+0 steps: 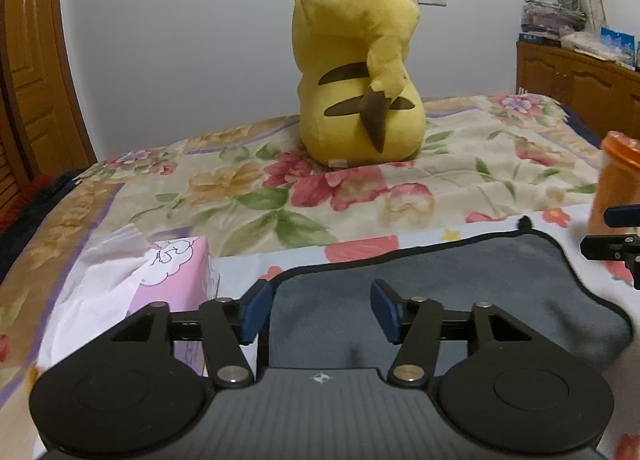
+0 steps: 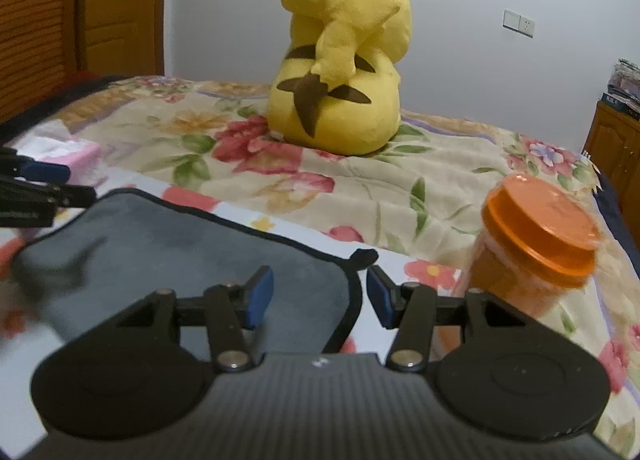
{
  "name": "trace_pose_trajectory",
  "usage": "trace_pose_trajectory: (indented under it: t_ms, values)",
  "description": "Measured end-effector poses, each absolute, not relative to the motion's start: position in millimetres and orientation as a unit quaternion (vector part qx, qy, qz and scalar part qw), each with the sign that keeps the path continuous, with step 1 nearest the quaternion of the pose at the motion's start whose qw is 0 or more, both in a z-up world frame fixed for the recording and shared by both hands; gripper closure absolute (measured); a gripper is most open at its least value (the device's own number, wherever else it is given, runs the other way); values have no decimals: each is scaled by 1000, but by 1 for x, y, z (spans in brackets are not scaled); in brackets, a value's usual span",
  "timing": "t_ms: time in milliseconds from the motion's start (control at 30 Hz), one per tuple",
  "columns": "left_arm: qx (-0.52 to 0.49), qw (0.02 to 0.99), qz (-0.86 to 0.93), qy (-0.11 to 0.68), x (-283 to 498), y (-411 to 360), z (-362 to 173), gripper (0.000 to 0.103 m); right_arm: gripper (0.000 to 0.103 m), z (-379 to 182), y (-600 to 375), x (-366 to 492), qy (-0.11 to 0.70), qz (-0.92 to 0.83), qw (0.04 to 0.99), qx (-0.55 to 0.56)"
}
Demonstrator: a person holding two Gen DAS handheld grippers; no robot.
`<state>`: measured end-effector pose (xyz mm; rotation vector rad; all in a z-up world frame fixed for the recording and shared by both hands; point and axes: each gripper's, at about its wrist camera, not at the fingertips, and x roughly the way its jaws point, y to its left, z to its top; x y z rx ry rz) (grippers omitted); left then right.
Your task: Fold towel
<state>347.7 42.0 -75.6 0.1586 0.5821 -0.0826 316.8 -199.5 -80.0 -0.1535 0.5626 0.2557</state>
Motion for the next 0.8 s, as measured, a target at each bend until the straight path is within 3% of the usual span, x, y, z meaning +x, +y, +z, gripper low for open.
trace_pose_trajectory:
  t_ms: [467,800]
  values:
    - [74,955,-45,282,283,38,-37,27,49,-47,-210,254,275,134,951,-30]
    - [76,959,-43,271,235,38,-5,16,38,-26,-215,216,263,125,956,-27]
